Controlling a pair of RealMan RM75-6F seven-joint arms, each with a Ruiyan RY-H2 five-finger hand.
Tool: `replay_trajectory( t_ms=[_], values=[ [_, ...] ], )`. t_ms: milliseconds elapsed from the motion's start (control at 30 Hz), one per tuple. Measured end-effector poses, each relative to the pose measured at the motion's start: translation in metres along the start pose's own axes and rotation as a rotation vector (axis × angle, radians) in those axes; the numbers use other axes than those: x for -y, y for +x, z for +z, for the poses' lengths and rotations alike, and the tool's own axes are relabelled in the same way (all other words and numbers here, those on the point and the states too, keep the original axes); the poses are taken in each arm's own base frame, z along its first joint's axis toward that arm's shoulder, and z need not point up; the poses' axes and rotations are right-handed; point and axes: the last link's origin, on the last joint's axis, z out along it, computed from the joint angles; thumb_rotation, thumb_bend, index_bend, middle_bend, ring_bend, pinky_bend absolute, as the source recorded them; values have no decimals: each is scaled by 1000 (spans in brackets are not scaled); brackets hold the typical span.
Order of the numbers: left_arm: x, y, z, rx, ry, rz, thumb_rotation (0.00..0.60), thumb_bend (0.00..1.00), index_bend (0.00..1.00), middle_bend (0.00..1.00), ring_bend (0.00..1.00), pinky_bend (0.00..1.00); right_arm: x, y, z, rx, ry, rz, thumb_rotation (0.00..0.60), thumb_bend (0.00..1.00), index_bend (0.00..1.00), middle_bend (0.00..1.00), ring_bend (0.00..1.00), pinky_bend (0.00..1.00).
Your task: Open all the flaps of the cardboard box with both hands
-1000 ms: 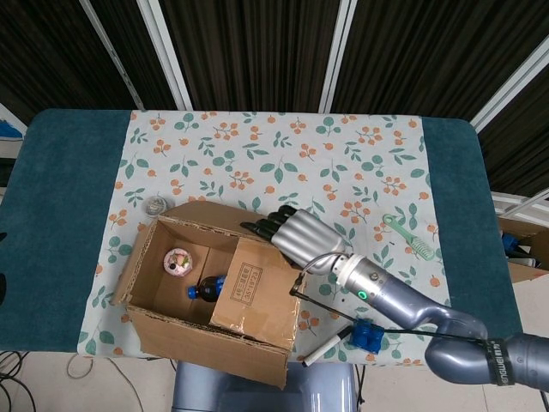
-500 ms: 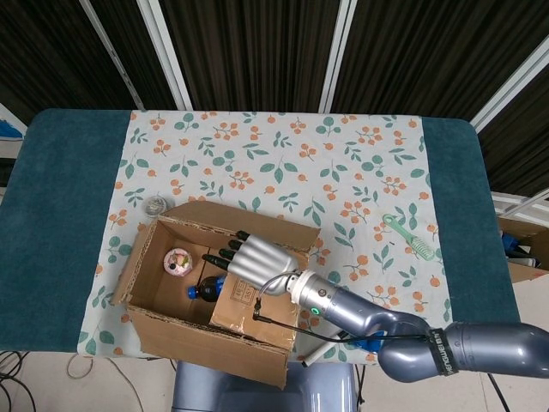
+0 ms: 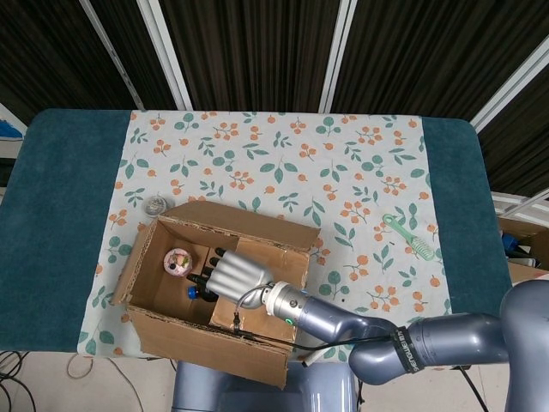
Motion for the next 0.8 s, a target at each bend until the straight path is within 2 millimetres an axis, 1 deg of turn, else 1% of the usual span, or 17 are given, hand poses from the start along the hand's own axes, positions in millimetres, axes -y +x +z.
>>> replay_trajectory(
  t_ms=[167, 800],
  values=[
    [1, -1, 1, 6, 6, -2, 600, 554, 138, 145, 0, 0, 5, -5, 3, 12, 4, -35, 600, 1000, 136, 338, 313, 233],
    [-1, -1, 0, -17, 3, -1, 600, 554, 138, 143, 0, 0, 8, -11, 4, 37, 0, -132, 600, 1000, 193, 468, 429, 232]
  ],
)
